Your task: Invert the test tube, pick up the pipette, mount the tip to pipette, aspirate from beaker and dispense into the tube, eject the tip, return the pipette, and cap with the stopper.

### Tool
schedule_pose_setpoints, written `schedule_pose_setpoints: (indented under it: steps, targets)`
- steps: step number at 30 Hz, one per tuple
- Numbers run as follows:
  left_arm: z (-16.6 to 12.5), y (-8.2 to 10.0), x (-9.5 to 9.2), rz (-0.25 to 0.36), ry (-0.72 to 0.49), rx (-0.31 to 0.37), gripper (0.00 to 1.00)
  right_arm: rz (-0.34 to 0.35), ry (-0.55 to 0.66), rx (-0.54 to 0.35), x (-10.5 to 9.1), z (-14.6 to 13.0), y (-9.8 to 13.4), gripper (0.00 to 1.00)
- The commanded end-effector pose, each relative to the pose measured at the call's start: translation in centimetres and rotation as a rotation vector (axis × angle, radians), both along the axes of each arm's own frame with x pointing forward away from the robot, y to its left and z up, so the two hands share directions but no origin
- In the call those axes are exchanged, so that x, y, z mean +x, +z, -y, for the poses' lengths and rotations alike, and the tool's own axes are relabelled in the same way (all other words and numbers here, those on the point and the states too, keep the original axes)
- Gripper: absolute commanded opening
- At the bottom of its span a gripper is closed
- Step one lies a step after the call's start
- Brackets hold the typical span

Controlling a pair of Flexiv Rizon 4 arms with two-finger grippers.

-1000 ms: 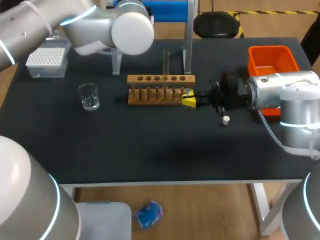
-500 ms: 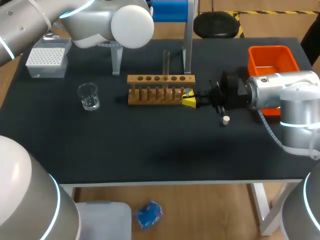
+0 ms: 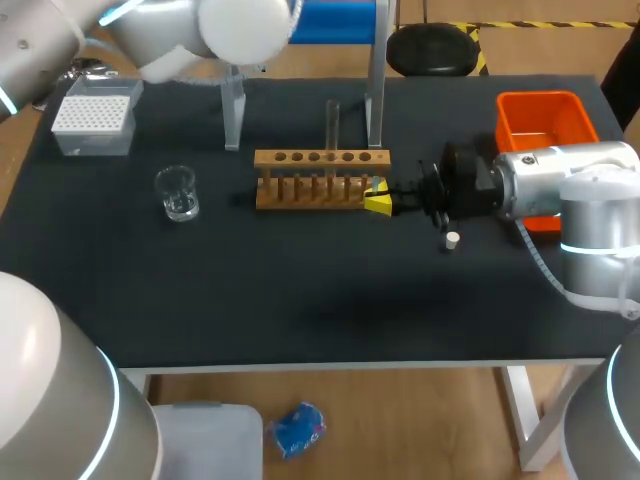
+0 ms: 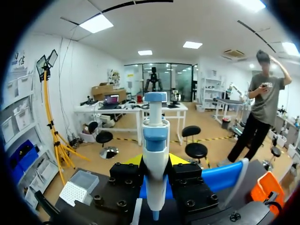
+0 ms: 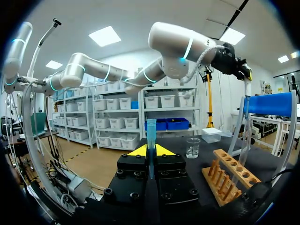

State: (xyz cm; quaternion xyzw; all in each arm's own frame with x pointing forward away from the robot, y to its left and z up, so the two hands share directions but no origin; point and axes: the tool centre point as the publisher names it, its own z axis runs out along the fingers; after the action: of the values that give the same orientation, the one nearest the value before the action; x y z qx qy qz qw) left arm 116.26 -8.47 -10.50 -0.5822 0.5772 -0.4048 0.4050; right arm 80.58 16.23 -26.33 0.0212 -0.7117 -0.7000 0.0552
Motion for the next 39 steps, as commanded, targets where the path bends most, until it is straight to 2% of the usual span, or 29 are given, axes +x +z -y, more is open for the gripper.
schedule_pose_setpoints:
  steps: [1, 5, 19, 22, 27, 31, 32, 34, 36, 39]
  targets:
    - [-2.6, 1.9, -2.3, -0.004, -0.183, -0.053, 0.00, 0.001, 0.000, 0.001, 0.0, 0.0, -0.1, 0.00]
    - [-4.4, 4.0, -4.5, 0.077, -0.271, -0.073, 0.00, 0.001, 0.000, 0.001, 0.0, 0.0, -0.1, 0.00]
    - [-4.4, 4.0, -4.5, 0.077, -0.271, -0.073, 0.00, 0.001, 0.000, 0.001, 0.0, 0.0, -0.1, 0.00]
    - [-3.8, 3.3, -4.7, 0.086, -0.383, -0.094, 0.00, 0.001, 0.000, 0.001, 0.0, 0.0, -0.1, 0.00]
    - [-4.6, 5.6, -6.7, 0.138, -0.539, -0.079, 0.00, 0.001, 0.000, 0.001, 0.0, 0.0, -0.1, 0.00]
    - [-5.1, 7.3, -9.4, 0.168, -0.704, -0.076, 0.00, 0.001, 0.000, 0.001, 0.0, 0.0, -0.1, 0.00]
    - [-5.1, 7.4, -10.2, 0.165, -0.781, -0.111, 0.00, 0.001, 0.000, 0.001, 0.0, 0.0, -0.1, 0.00]
    - [-5.4, 7.2, -11.9, 0.145, -0.892, -0.125, 0.00, 0.001, 0.000, 0.001, 0.0, 0.0, -0.1, 0.00]
    - [-6.4, 6.5, -13.0, 0.109, -0.887, -0.114, 0.00, 0.001, 0.000, 0.001, 0.0, 0.0, -0.1, 0.00]
    - [-6.4, 6.5, -13.0, 0.109, -0.887, -0.114, 0.00, 0.001, 0.000, 0.001, 0.0, 0.0, -0.1, 0.00]
